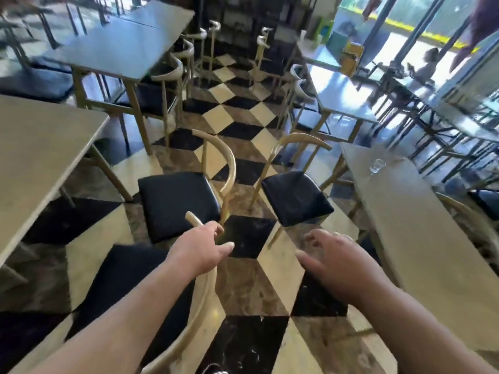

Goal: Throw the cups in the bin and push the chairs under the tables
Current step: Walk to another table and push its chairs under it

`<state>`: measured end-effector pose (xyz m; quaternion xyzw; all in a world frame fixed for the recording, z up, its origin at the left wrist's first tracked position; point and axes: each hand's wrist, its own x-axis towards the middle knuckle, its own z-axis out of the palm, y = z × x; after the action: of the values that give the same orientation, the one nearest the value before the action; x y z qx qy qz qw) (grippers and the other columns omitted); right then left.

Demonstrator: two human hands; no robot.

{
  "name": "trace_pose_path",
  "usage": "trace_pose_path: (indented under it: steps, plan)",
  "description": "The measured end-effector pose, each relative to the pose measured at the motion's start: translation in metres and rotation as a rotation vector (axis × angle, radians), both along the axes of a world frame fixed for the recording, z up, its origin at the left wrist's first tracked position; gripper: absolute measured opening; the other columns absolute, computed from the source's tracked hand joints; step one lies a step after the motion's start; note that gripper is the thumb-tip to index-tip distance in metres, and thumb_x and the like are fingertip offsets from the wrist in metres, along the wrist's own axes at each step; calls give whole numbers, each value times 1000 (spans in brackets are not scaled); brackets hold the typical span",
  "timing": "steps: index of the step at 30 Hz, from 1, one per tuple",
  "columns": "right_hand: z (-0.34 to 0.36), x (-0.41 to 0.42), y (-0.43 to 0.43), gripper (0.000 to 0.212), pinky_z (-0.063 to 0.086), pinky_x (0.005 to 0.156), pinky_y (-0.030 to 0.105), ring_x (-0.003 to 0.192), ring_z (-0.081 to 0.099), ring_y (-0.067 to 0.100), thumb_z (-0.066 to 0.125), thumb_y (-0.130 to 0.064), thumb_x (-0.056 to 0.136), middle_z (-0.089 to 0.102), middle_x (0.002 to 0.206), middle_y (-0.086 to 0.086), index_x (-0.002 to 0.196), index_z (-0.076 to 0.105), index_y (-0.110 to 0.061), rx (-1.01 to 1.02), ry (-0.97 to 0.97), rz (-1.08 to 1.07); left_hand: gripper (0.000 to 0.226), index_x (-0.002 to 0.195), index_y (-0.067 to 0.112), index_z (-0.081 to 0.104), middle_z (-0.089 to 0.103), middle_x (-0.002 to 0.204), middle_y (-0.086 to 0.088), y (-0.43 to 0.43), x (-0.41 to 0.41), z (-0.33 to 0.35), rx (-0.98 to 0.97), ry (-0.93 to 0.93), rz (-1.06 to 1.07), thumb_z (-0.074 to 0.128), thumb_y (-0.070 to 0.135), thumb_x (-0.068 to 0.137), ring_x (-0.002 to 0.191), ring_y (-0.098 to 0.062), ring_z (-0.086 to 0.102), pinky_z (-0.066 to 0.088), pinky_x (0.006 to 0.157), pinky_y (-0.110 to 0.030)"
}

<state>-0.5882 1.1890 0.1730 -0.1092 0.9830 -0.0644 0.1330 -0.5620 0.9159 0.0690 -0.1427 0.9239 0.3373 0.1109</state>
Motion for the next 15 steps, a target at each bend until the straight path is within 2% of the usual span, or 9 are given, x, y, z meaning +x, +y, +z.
trace_pose_path:
  steps: [3, 7, 9, 12, 15]
  plan:
    - [7, -62, -15, 54, 52, 103, 35, 132, 55, 13, 59, -66, 98, 63, 141, -11, 143, 58, -36, -76, 51, 87, 55, 144, 32, 56, 68, 135, 6, 8, -39, 9, -22, 16, 8, 68, 58, 97, 114, -17, 69, 61, 89, -39]
    - [-10, -113, -40, 51, 50, 105, 31, 137, 50, 10, 59, -63, 100, 58, 144, -14, 145, 56, -38, -120, -25, 216, 54, 143, 34, 56, 66, 135, 8, 4, -64, 9, -31, -19, 89, 67, 59, 97, 115, -16, 66, 60, 93, -41]
    - [-22, -140, -53, 51, 49, 107, 32, 138, 49, 10, 59, -62, 101, 59, 143, -15, 145, 56, -38, -119, -58, 313, 50, 140, 34, 56, 66, 130, 7, -5, -72, 4, -57, -50, 158, 66, 57, 98, 112, -16, 65, 58, 91, -38]
    - [-41, -183, -73, 44, 52, 102, 31, 127, 53, 9, 60, -62, 100, 62, 127, -17, 137, 62, -38, -155, -89, 448, 43, 133, 33, 59, 65, 124, 8, -18, -77, -2, -87, -85, 304, 66, 56, 98, 106, -16, 64, 52, 84, -35]
    - [-57, -225, -99, 47, 52, 102, 36, 126, 54, 12, 59, -63, 99, 63, 128, -14, 138, 61, -37, -193, -95, 619, 44, 133, 33, 60, 66, 132, 8, -23, -79, -4, -122, -111, 491, 64, 57, 97, 113, -17, 63, 52, 91, -37]
